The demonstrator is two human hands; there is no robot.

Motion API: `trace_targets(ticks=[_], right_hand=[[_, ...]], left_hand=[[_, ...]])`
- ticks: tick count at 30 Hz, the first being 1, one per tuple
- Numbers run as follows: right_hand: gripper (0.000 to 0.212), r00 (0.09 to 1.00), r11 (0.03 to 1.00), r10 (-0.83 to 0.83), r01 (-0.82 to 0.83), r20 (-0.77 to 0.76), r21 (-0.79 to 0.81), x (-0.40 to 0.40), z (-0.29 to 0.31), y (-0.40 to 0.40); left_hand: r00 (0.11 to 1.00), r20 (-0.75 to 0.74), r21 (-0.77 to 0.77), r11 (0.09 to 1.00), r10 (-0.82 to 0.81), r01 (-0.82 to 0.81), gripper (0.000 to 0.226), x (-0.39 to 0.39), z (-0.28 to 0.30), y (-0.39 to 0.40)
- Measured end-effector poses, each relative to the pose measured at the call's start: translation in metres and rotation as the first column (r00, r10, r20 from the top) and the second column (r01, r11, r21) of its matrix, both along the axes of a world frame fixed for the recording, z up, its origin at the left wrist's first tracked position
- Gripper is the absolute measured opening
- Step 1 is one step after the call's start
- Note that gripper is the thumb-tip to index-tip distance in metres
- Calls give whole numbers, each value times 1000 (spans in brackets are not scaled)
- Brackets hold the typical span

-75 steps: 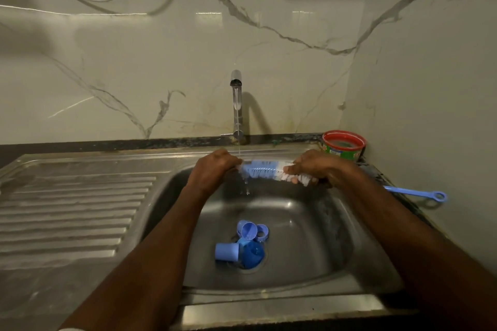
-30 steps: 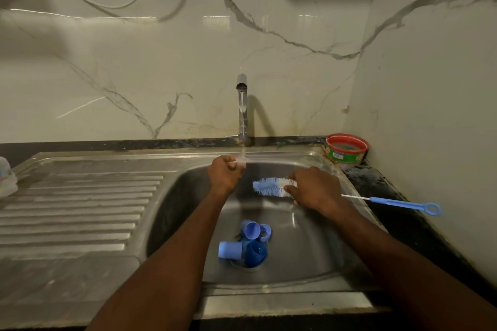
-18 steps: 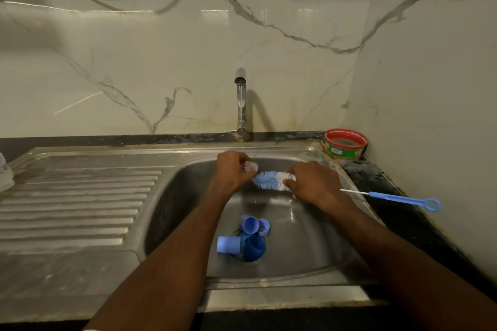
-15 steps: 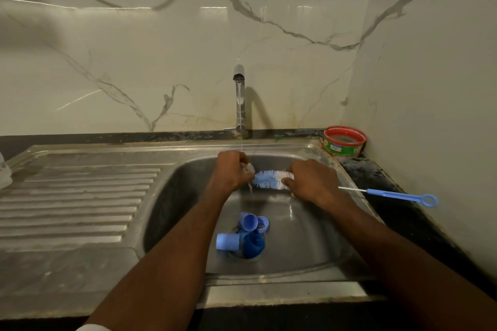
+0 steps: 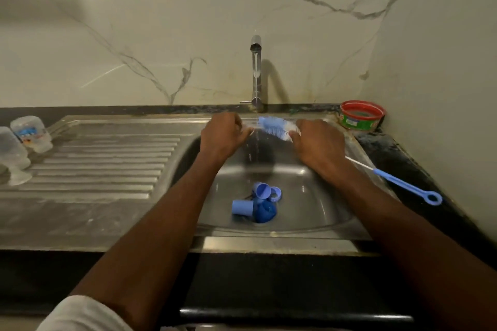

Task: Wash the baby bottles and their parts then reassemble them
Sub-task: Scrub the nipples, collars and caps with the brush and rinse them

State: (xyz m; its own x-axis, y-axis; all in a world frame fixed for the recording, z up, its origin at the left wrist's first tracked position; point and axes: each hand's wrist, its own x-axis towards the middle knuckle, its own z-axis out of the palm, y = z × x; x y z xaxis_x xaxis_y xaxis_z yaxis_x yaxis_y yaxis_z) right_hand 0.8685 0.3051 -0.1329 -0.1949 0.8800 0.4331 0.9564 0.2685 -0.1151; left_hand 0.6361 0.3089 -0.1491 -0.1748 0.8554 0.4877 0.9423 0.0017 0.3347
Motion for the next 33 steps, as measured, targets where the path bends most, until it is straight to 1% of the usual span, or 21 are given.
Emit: trace_targets(ticks=[3,4,5,8,9,10,12,13,14,16,17,18,20,21,22,25,26,28,29,32,33], right_hand=[[23,988,984,3,24,154,-178,-1,-11,-3],[22,988,981,0,30,157,-189,-1,-12,-3],[20,991,986,-10,32,135,-164,-2,-10,-3],[16,1000,1000,-31,31,-2,-6,-3,-2,-1],[17,1000,1000,-19,19,-11,-18,-3,-1,-2],[20,1000,997,1,0,13,-76,-3,-3,-4],[26,992,977,31,-4,125,-213,-2,-9,-7],[26,989,974,28,6,146,-227,-2,-10,-8],[23,992,980,17,9,127,-201,-2,-9,-7],[18,1000,997,4,-2,19,-82,-3,-5,-4],[18,1000,999,7,-7,-16,-42,-4,-5,-3],[18,1000,999,13,-14,-18,-50,-6,-6,-4],[19,998,987,16,-7,57,-159,-7,-11,-5],[19,995,982,14,6,101,-191,-7,-13,-6],[20,994,983,14,6,112,-184,-6,-14,-7],[24,1000,996,17,-16,20,-88,-6,-11,-5],[23,999,996,15,-12,29,-90,-6,-12,-5],[22,995,987,5,11,102,-162,-7,-15,-5],[23,993,983,7,14,114,-186,-7,-15,-6],[27,1000,992,18,-15,24,-125,-6,-14,-4],[26,999,991,18,-12,39,-130,-6,-13,-4]], left_hand=[[997,-74,-352,936,-29,1,33,-3,-22,-13],[998,-53,-372,928,-41,18,33,-5,-27,-12],[999,-22,-324,946,-37,28,29,-6,-25,-10],[990,142,19,1000,-16,13,25,-7,-10,0],[991,129,6,1000,-21,21,24,-8,-10,0],[996,87,-79,996,-32,39,24,-8,-16,-1],[999,-7,-328,944,-43,39,30,-8,-31,-4],[999,-9,-339,940,-42,36,32,-8,-33,-5],[999,6,-297,954,-43,43,29,-10,-33,0],[991,119,-74,994,-67,76,25,-9,-24,5],[986,150,-27,996,-75,80,25,-9,-21,6],[988,134,-53,995,-75,83,24,-9,-22,6],[998,48,-248,967,-46,56,25,-9,-29,-1],[999,20,-283,958,-34,38,26,-9,-31,-4],[1000,5,-256,966,-30,30,26,-8,-30,-3],[994,100,-64,997,-38,45,26,-5,-22,-1],[997,71,-94,995,-33,39,27,-5,-21,-2],[1000,-13,-252,968,-14,10,30,-6,-25,-6],[1000,-6,-270,963,-3,2,29,-6,-25,-8],[997,83,-166,986,9,5,24,-9,-26,-3],[997,80,-190,982,-5,21,24,-9,-26,-3]])
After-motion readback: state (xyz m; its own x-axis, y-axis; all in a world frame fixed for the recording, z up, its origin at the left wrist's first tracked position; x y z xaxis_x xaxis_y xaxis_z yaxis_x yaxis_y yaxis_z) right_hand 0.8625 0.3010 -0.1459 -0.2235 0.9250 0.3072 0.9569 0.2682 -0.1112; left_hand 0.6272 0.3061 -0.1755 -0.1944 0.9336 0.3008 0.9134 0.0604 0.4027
